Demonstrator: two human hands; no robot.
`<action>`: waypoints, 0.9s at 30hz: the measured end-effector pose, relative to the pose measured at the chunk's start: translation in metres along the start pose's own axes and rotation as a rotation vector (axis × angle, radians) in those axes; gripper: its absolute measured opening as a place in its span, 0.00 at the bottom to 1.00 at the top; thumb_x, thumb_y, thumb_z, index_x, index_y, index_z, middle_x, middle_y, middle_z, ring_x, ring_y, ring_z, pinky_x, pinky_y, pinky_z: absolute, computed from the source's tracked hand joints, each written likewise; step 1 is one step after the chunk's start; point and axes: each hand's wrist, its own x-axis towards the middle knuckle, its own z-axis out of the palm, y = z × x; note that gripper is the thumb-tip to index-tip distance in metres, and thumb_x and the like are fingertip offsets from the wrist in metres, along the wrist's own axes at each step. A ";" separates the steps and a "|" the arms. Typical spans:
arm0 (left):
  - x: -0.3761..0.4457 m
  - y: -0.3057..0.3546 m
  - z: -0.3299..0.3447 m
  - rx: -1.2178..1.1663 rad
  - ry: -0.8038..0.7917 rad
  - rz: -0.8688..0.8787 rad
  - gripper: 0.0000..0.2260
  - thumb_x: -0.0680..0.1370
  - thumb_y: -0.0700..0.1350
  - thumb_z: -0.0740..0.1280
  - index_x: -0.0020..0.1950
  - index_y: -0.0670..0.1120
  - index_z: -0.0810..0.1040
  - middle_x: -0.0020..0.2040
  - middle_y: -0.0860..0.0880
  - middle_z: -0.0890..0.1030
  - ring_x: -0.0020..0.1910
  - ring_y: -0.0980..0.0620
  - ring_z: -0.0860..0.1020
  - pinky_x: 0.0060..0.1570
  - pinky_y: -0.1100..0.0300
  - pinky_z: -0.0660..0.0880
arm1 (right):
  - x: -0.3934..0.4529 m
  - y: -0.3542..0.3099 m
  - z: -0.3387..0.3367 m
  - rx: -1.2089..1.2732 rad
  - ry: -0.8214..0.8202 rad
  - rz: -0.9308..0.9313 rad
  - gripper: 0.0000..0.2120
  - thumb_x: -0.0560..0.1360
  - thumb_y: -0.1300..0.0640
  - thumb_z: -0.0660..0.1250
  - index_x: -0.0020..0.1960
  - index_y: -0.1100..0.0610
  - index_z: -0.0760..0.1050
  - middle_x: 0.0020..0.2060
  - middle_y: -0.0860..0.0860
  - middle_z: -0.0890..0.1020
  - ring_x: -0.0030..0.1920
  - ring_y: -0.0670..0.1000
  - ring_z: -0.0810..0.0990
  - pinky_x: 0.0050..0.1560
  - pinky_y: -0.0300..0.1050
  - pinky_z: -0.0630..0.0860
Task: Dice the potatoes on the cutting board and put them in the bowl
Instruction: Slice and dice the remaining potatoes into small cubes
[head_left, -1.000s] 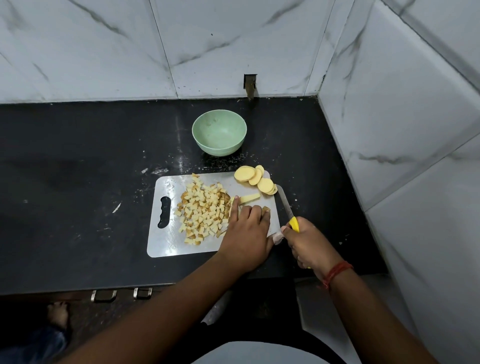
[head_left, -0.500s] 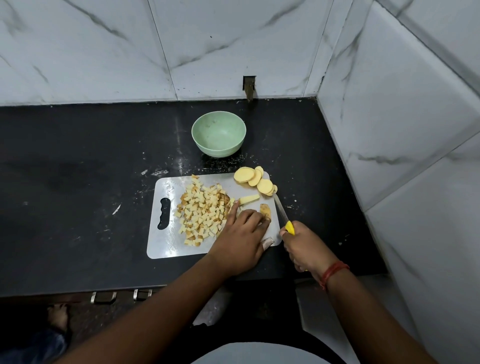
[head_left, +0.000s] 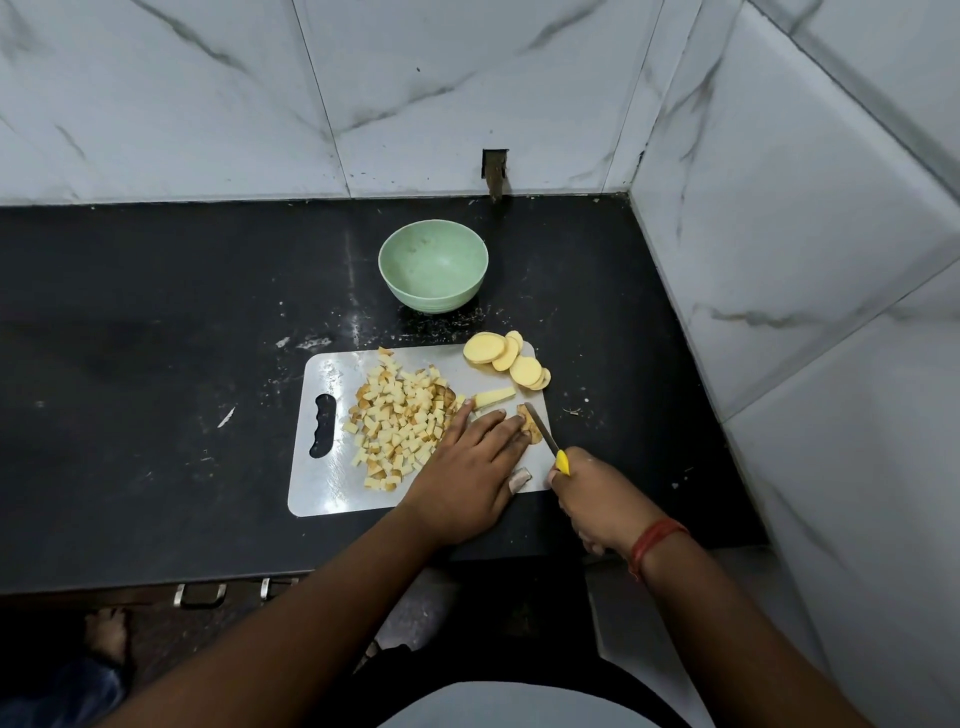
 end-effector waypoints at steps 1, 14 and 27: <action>0.000 0.000 0.000 0.002 0.001 0.000 0.24 0.86 0.57 0.53 0.74 0.45 0.75 0.76 0.45 0.72 0.75 0.43 0.69 0.79 0.38 0.53 | 0.000 -0.002 0.000 -0.043 0.008 -0.008 0.09 0.82 0.52 0.54 0.52 0.58 0.67 0.42 0.59 0.76 0.28 0.55 0.74 0.26 0.44 0.71; 0.000 0.001 0.003 -0.006 0.013 -0.014 0.22 0.86 0.56 0.55 0.75 0.46 0.74 0.76 0.45 0.72 0.75 0.43 0.69 0.79 0.38 0.54 | 0.006 -0.015 0.001 -0.381 0.022 -0.090 0.14 0.81 0.62 0.55 0.65 0.65 0.69 0.60 0.63 0.76 0.61 0.60 0.76 0.56 0.47 0.73; 0.002 0.004 0.001 0.067 -0.002 -0.017 0.24 0.86 0.56 0.53 0.74 0.44 0.75 0.75 0.44 0.73 0.74 0.41 0.70 0.78 0.38 0.56 | 0.015 -0.001 0.008 -0.614 -0.004 -0.170 0.15 0.81 0.62 0.56 0.64 0.65 0.70 0.59 0.63 0.77 0.33 0.46 0.63 0.33 0.35 0.61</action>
